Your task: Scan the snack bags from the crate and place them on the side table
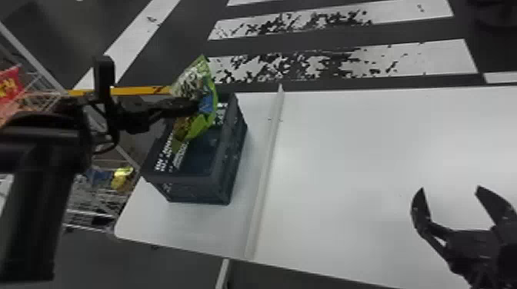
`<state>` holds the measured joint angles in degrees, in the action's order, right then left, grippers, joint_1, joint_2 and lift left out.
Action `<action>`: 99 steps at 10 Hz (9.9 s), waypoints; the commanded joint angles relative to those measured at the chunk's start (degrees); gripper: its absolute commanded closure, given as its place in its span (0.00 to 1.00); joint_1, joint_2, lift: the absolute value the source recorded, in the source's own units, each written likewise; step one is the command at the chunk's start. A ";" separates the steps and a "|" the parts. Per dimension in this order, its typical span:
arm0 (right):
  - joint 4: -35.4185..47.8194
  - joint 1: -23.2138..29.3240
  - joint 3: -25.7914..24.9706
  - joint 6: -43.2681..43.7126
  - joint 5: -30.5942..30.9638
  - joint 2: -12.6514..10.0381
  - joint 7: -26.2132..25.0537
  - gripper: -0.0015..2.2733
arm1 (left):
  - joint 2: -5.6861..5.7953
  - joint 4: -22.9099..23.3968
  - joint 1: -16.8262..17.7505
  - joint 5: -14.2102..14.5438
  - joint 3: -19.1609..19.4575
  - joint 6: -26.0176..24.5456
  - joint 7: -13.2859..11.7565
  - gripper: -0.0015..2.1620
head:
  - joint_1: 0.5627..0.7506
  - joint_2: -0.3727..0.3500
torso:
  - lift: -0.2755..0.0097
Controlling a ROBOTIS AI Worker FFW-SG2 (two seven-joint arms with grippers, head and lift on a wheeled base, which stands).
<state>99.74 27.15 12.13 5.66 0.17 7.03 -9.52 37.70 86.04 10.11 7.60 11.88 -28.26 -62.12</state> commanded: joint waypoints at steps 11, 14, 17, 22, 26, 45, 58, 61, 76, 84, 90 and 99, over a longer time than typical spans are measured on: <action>0.72 0.27 0.00 0.53 -0.09 -0.26 -1.03 0.03 | -21.09 18.90 -1.24 -3.65 -16.45 -17.58 9.29 0.98 | 0.70 0.52 | 0.68; 1.60 0.88 -0.27 0.88 -0.44 -0.26 -1.12 0.03 | -24.34 13.80 -2.03 -6.28 -21.28 -13.89 11.14 0.98 | 0.70 0.41 | 0.68; 2.39 1.50 -0.97 1.23 -0.79 -0.26 -1.82 0.03 | -27.51 10.11 -3.26 -6.28 -25.50 -10.02 13.16 0.99 | 0.70 0.33 | 0.68; 3.18 2.11 -2.55 1.23 -1.76 -0.26 -2.35 0.03 | -29.88 4.93 -7.48 -5.23 -29.46 0.35 20.81 0.07 | 0.70 0.19 | 0.68; 3.79 2.64 -3.43 1.23 -2.11 -0.26 -2.44 0.03 | -29.70 6.33 -9.50 -3.21 -27.70 4.21 22.92 0.01 | 0.70 0.17 | 0.68; 4.76 -7.38 -13.18 -38.67 -28.48 0.18 16.37 0.03 | -27.86 29.98 -37.36 6.20 -5.99 17.40 43.31 0.02 | 0.70 0.61 | 0.68; -7.11 -18.89 -14.15 -50.45 -35.15 -0.18 24.72 0.51 | -26.98 26.72 -37.18 7.16 -7.40 15.82 42.69 0.02 | 0.70 0.65 | 0.68; -6.58 -18.89 -15.82 -53.79 -36.30 -0.18 26.48 0.99 | -27.07 25.41 -37.18 7.51 -7.40 17.05 42.43 0.02 | 0.70 0.67 | 0.68; 15.83 -18.81 23.90 -63.98 48.60 16.08 7.67 0.99 | -27.86 26.28 -36.57 7.51 -9.77 20.74 48.67 0.02 | 0.70 0.48 | 0.68; 4.23 -21.00 41.31 -69.78 62.84 18.19 20.85 0.21 | -27.86 24.88 -36.57 7.87 -10.21 22.50 48.49 0.02 | 0.70 0.55 | 0.68; 24.80 -14.41 16.61 -62.75 23.47 18.55 29.20 0.02 | -27.86 24.88 -37.27 7.95 -10.21 23.02 48.23 0.02 | 0.70 0.62 | 0.68; 17.94 -11.86 -8.61 -46.58 -4.48 11.95 24.11 0.99 | -27.95 24.70 -37.71 8.04 -10.39 23.55 48.23 0.02 | 0.70 0.53 | 0.68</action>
<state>119.51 15.50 3.74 -42.51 -4.31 19.06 14.49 9.80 110.84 -27.60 15.64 1.62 -4.84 -13.89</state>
